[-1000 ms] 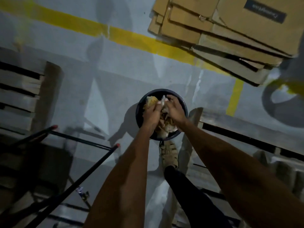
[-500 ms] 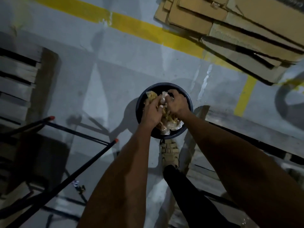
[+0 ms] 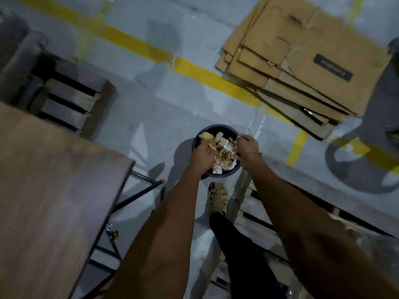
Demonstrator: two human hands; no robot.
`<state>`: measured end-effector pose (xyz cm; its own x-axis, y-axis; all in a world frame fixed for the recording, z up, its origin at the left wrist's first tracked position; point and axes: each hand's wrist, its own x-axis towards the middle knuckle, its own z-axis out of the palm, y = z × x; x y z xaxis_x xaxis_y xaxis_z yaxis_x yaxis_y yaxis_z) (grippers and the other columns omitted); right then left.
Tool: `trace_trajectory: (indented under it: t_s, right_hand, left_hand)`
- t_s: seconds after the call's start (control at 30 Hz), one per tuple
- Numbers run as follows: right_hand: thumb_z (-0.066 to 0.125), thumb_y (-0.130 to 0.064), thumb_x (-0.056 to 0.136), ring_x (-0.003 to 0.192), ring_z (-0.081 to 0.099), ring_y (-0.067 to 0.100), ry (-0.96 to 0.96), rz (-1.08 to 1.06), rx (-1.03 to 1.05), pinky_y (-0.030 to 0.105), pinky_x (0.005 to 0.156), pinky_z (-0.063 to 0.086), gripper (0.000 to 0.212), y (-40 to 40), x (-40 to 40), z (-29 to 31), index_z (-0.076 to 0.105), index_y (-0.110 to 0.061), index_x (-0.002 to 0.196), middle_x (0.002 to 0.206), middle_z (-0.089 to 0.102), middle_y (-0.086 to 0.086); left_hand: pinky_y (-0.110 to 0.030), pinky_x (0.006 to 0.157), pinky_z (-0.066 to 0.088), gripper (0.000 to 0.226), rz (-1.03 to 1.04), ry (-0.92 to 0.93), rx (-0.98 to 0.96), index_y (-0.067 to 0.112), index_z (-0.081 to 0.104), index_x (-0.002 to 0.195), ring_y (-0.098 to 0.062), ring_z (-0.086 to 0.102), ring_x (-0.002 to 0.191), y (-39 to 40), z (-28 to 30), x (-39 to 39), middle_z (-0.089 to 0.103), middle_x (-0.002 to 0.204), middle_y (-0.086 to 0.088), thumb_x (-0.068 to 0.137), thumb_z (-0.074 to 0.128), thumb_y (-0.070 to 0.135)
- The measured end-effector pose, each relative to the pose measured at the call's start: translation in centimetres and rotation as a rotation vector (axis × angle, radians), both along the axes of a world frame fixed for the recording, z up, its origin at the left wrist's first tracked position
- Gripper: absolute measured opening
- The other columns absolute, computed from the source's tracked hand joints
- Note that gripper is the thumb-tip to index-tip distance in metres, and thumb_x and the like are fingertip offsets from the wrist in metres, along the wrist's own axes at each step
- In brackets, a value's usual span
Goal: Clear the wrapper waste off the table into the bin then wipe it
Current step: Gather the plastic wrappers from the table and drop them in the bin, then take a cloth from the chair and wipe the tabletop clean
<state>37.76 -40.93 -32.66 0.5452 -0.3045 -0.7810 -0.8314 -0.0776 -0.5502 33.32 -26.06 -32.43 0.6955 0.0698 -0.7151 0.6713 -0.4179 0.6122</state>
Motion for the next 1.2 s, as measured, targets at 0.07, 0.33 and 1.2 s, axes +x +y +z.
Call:
trace_trajectory:
  t_s: [0.07, 0.33, 1.2]
  right_hand:
    - [0.055, -0.015, 0.100, 0.070, 0.063, 0.025, -0.016, -0.054, 0.064, 0.029, 0.058, 0.048, 0.017, 1.9, -2.5, 5.2, 0.070, -0.020, 0.105, 0.102, 0.072, 0.022]
    - [0.056, -0.020, 0.105, 0.068, 0.059, 0.018, -0.188, 0.017, 0.204, 0.033, 0.063, 0.049, 0.016, 11.1, -12.6, 22.4, 0.066, -0.018, 0.092, 0.087, 0.068, 0.008]
    - [0.053, -0.003, 0.097, 0.072, 0.064, 0.016, -0.497, 1.518, 0.700, 0.015, 0.053, 0.045, 0.023, 35.5, -41.2, 42.6, 0.064, -0.022, 0.101, 0.098, 0.071, 0.008]
  left_hand:
    - [-0.031, 0.088, 0.045, 0.036, 0.022, -0.021, -0.025, 0.013, 0.059, 0.138, -0.028, 0.061, 0.107, 1.2, 4.9, -2.0, 0.066, 0.125, -0.015, 0.104, 0.049, 0.017]
    - [-0.041, 0.101, 0.052, 0.033, 0.158, -0.266, -0.003, 0.014, 0.064, 0.134, -0.021, 0.061, 0.122, 9.6, 23.7, -12.9, 0.066, 0.134, -0.006, 0.103, 0.055, 0.024]
    - [-0.022, 0.077, 0.052, 0.024, 1.809, -0.695, 0.291, 0.013, 0.068, 0.123, -0.016, 0.068, 0.094, 16.8, 42.8, -51.7, 0.075, 0.111, -0.009, 0.102, 0.056, 0.013]
